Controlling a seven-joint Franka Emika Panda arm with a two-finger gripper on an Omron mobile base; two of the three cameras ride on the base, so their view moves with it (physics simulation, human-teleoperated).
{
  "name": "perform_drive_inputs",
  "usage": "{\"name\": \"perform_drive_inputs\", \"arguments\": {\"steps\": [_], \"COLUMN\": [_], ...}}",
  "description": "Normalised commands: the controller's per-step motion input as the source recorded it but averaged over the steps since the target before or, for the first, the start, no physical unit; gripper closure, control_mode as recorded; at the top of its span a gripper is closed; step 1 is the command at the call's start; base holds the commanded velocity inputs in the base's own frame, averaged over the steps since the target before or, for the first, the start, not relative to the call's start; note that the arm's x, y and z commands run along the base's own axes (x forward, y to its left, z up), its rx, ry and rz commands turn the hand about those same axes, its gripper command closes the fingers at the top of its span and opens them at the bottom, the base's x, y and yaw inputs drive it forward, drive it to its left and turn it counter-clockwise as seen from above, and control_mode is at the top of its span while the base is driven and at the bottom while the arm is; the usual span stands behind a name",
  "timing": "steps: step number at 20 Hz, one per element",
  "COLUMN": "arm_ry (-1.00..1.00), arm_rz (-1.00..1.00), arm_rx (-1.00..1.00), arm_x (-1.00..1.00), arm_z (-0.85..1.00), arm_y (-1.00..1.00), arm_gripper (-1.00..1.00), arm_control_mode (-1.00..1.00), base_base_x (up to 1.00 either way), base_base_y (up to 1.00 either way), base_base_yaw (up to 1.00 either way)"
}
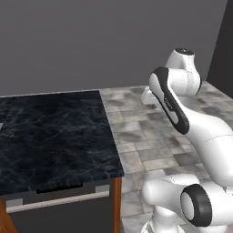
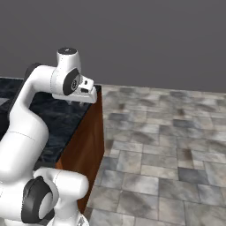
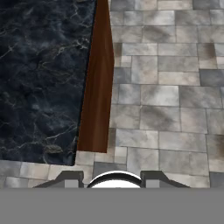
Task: Open the dishwasher door and pull out the top rack.
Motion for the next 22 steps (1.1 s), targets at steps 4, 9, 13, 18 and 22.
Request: {"name": "perform_drive_inputs", "arguments": {"steps": [4,9,13,18,22], "arm_ry": [0.0,0.0,0.0,0.0,0.0], "arm_rz": [0.0,0.0,0.0,0.0,0.0], "arm_rx": [0.0,0.0,0.0,0.0,0.0], "arm_x": [0.0,0.0,0.0,0.0,0.0], "arm_z": [0.0,0.0,0.0,0.0,0.0], "arm_y": [0.0,0.0,0.0,0.0,0.0], "arm_gripper": [-1.0,-1.0,-1.0,-1.0,-1.0], "arm_control_mode": [1.0,1.0,1.0,1.0,1.0], "base_base_x": [0.0,-0.01,-0.01,0.0,0.0], "base_base_y": [0.0,0.0,0.0,-0.03,-0.08], "base_base_yaw": [0.0,0.12,0.34,0.39,0.37]}}
